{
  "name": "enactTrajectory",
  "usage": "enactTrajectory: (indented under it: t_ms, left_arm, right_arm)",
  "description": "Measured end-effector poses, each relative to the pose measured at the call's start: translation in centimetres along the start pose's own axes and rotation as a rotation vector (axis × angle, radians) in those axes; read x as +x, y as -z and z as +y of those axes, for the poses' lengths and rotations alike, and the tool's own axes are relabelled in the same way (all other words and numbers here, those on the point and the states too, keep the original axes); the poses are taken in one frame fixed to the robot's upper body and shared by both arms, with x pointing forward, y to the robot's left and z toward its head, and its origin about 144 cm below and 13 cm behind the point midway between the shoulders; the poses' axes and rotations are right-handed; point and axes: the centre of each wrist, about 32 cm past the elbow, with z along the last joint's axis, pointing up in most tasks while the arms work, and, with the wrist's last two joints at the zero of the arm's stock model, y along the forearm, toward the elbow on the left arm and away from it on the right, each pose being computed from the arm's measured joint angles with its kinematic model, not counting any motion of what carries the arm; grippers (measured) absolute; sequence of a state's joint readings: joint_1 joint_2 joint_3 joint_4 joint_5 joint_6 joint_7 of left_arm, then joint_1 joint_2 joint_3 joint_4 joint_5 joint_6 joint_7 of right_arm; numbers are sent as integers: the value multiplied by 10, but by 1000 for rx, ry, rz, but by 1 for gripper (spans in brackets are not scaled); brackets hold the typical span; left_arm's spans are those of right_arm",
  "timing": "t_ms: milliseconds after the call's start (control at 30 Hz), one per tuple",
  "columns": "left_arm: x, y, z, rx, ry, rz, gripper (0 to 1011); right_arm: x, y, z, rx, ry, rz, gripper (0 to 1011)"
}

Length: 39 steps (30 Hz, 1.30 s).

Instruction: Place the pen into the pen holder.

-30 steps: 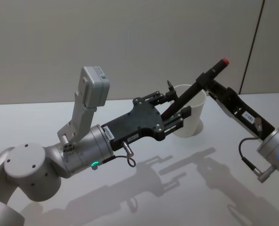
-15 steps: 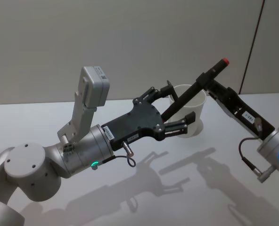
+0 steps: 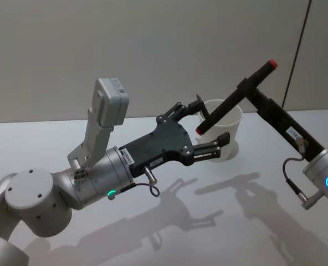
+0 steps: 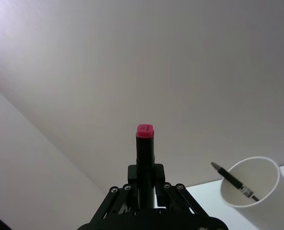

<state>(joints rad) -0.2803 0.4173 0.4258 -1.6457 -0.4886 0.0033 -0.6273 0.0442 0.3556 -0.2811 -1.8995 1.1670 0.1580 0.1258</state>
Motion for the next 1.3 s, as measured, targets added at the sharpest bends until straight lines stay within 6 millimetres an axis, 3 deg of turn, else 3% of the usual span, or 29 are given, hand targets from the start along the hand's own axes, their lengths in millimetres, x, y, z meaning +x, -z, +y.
enactTrajectory:
  t_ms: [467,1300]
  left_arm:
    - [0,0,0,0,0,0,1003]
    - [0,0,0,0,0,0,1003]
  right_arm:
    - [7,-7,1,87,65,-217,182]
    - [54,-26,23,93,62,-336,182]
